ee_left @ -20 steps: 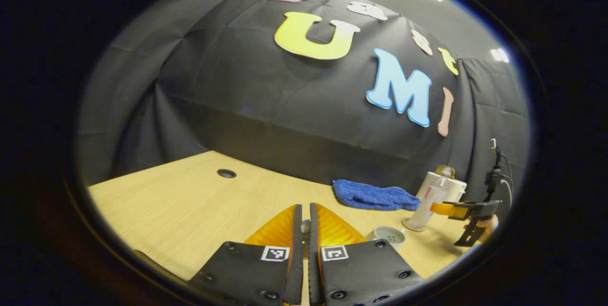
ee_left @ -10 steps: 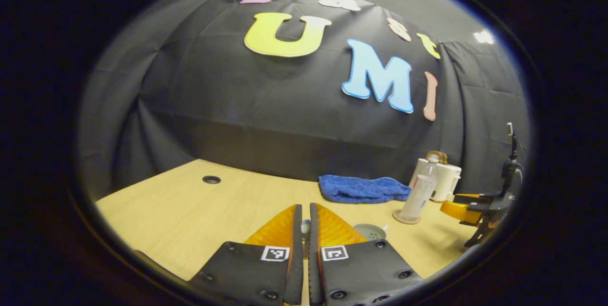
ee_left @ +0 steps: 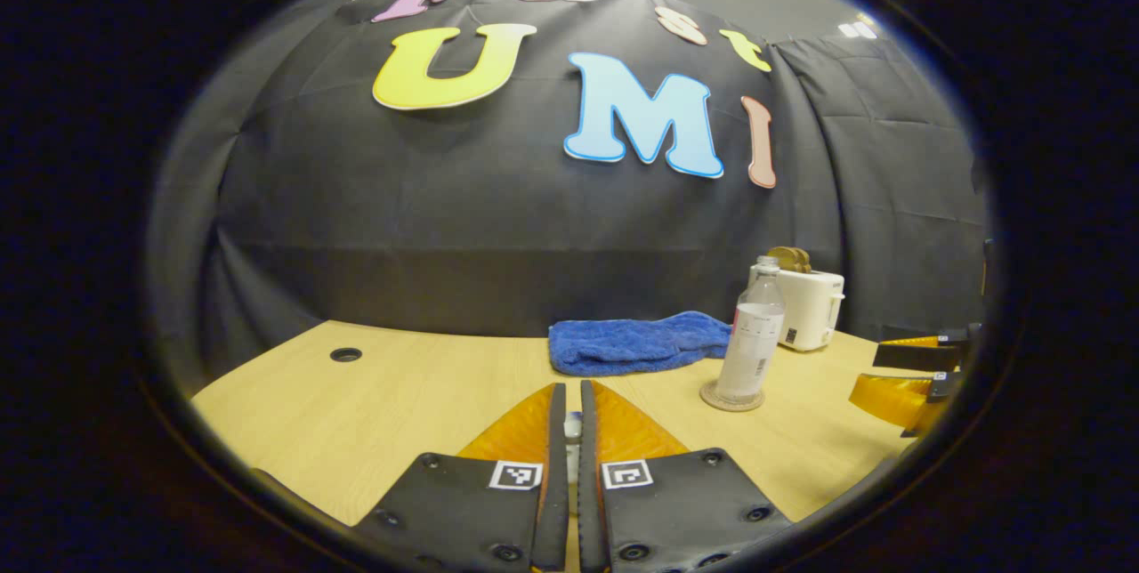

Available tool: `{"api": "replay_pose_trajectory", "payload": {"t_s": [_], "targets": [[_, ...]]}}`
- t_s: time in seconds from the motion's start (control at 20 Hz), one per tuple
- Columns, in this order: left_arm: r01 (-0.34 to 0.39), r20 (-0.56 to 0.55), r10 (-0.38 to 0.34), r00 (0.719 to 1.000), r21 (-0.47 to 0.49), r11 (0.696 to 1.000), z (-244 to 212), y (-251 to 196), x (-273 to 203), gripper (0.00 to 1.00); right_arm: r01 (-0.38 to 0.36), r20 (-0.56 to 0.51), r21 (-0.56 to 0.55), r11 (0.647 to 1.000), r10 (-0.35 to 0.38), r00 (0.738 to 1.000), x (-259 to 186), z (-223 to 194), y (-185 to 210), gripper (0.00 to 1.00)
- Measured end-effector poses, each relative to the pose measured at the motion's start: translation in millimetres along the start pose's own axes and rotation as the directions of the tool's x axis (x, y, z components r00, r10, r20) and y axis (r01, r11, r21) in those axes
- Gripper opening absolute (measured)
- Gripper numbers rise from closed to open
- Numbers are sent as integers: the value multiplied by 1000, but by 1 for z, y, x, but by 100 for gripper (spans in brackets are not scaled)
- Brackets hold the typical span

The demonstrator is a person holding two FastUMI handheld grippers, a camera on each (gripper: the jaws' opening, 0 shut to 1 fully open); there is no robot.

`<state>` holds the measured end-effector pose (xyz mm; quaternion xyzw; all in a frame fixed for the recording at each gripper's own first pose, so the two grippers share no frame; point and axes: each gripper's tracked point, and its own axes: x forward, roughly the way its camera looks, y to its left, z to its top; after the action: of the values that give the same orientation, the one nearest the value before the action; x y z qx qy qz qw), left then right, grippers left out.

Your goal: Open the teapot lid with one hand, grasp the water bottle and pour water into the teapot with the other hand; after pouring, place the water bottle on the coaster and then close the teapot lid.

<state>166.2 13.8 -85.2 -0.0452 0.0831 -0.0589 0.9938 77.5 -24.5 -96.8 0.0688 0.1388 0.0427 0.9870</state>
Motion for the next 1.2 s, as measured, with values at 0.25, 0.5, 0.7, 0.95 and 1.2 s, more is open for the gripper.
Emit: {"api": "replay_pose_trajectory", "payload": {"t_s": [0.25,0.5,0.7,0.95,1.2], "targets": [[-42,-37,45,998,65,997,-15,-11,14,10,22,11,-21,1000,-22,1000,-5,-8,-9,90],[-39,-40,43,998,102,994,-15,-26,26,12,5,36,-18,1000,-4,999,-8,-1,-3,90],[-52,-29,55,998,73,996,-15,-20,23,12,-17,33,-20,1000,18,999,-7,-3,4,90],[-64,-27,65,997,62,996,-16,-16,23,12,-19,24,-21,1000,19,1000,-6,-7,4,90],[-75,-47,78,996,63,995,-25,-10,23,12,-23,12,-22,1000,23,1000,-4,-10,5,90]]}}
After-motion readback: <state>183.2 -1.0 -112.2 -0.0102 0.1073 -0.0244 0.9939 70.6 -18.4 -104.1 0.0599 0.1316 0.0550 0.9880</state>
